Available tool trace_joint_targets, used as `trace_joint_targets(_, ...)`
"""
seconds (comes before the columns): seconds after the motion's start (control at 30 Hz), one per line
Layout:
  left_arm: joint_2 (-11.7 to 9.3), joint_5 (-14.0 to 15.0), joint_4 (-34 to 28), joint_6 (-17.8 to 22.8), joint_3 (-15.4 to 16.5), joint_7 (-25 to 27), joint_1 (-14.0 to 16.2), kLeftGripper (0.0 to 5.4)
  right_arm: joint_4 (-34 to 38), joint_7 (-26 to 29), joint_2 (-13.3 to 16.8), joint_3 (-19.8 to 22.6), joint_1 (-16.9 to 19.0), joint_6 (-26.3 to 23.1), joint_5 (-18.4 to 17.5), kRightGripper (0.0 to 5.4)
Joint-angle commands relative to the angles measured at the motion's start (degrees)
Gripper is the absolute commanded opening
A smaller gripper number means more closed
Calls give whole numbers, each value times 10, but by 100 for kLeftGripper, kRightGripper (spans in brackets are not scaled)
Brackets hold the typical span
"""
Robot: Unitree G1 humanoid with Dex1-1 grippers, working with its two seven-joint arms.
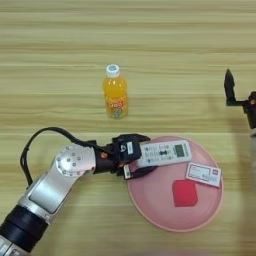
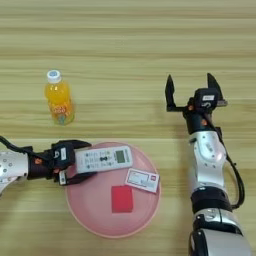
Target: Move the objects on the table
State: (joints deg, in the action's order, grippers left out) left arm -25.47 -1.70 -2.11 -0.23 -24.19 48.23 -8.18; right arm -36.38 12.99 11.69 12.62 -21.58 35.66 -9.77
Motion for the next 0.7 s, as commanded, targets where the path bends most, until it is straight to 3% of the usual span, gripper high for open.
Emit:
trace_joint_targets(0.03, -5, 19, -21, -23, 9, 13, 8, 405, 6, -1, -2, -2, -4, 2, 2, 540)
trace_joint_targets(0.2, 4, 50, -38, -28, 32, 10, 5, 444, 7, 0, -1, -2, -3, 2, 1, 540)
trace_joint_targets(0.43, 33, 160, -97, -13, 101, -2, -3, 514, 7, 3, 2, 0, -1, 1, -1, 540)
trace_joint_targets(0.7, 70, 225, -149, -11, 144, -38, -10, 538, 3, 6, 5, 3, -2, 2, -2, 540)
